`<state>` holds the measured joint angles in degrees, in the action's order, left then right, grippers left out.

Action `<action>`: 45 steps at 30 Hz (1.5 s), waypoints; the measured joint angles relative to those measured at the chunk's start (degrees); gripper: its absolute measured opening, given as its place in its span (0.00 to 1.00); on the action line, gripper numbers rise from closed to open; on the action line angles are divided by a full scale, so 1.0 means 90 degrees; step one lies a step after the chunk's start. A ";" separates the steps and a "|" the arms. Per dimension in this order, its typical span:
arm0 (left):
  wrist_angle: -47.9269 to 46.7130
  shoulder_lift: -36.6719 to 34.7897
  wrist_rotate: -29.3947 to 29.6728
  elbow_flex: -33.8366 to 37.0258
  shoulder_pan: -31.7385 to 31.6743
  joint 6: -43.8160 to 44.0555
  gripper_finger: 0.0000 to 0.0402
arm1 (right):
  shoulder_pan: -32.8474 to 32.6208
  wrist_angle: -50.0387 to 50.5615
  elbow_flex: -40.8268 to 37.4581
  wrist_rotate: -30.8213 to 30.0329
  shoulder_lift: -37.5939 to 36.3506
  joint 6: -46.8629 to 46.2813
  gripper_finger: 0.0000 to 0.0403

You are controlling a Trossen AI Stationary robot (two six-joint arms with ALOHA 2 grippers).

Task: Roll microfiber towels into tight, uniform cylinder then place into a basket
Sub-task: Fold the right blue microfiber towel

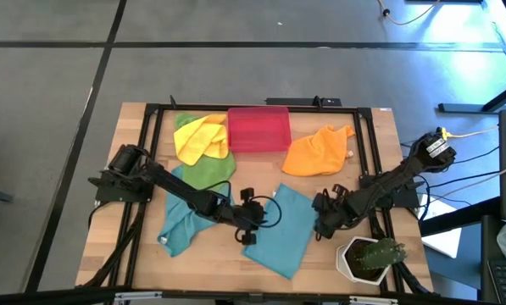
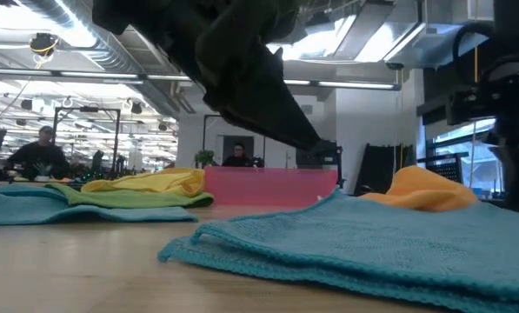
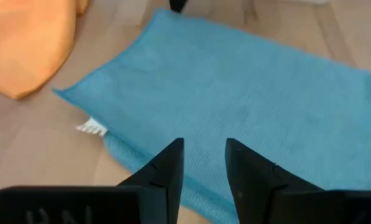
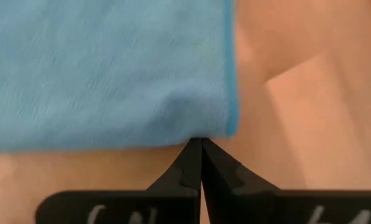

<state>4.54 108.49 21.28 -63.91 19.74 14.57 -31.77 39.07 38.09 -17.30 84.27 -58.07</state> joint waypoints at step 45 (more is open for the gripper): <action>-0.0289 -0.0013 0.0024 -0.0001 -0.0023 -0.0012 0.26 | -0.0006 0.0736 0.0563 -0.0889 -0.0007 0.0348 0.02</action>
<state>1.93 108.38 21.50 -63.92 19.53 14.46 -31.83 45.70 43.16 -25.30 84.20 -54.94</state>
